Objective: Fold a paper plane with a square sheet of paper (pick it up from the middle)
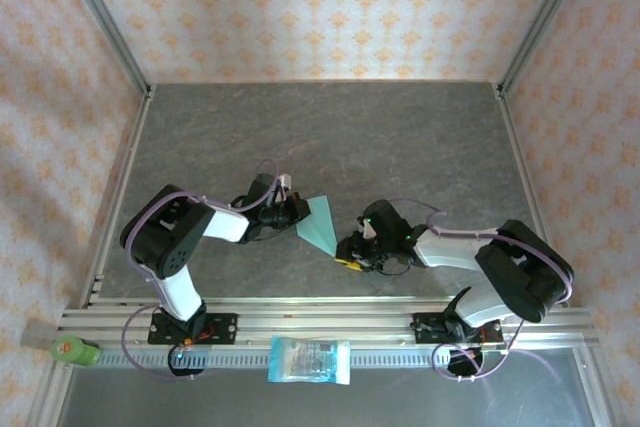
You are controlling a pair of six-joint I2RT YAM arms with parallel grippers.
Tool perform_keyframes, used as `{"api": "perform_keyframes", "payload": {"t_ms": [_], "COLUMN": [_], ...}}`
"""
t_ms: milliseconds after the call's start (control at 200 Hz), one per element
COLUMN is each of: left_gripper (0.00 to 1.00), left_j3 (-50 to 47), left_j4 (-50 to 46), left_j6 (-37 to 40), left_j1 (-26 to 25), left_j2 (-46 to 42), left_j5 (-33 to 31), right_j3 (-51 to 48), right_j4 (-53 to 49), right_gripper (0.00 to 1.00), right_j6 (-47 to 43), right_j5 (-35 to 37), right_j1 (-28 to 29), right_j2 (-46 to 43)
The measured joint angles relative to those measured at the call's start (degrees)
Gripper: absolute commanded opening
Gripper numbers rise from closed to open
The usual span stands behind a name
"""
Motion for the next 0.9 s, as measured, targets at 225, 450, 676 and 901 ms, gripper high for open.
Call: {"api": "perform_keyframes", "payload": {"t_ms": [225, 450, 676, 901], "left_gripper": [0.05, 0.05, 0.05, 0.05], "left_j3": [0.00, 0.07, 0.07, 0.04], "left_j4": [-0.24, -0.72, -0.68, -0.66], "left_j6": [-0.96, -0.96, -1.20, -1.40], "left_j1": [-0.17, -0.17, -0.28, -0.28], "left_j2": [-0.02, -0.15, -0.15, -0.15], "left_j5": [0.39, 0.39, 0.35, 0.33], "right_j3": [0.00, -0.22, -1.27, -1.64], "right_j4": [0.37, 1.07, 3.37, 5.55], "right_gripper": [0.36, 0.37, 0.37, 0.37], "right_j6": [1.16, 2.10, 3.43, 3.41], "right_j5": [-0.17, -0.35, -0.66, -1.60], "right_j1": [-0.13, -0.24, -0.48, -0.09], "right_j2": [0.04, 0.04, -0.42, -0.57]}}
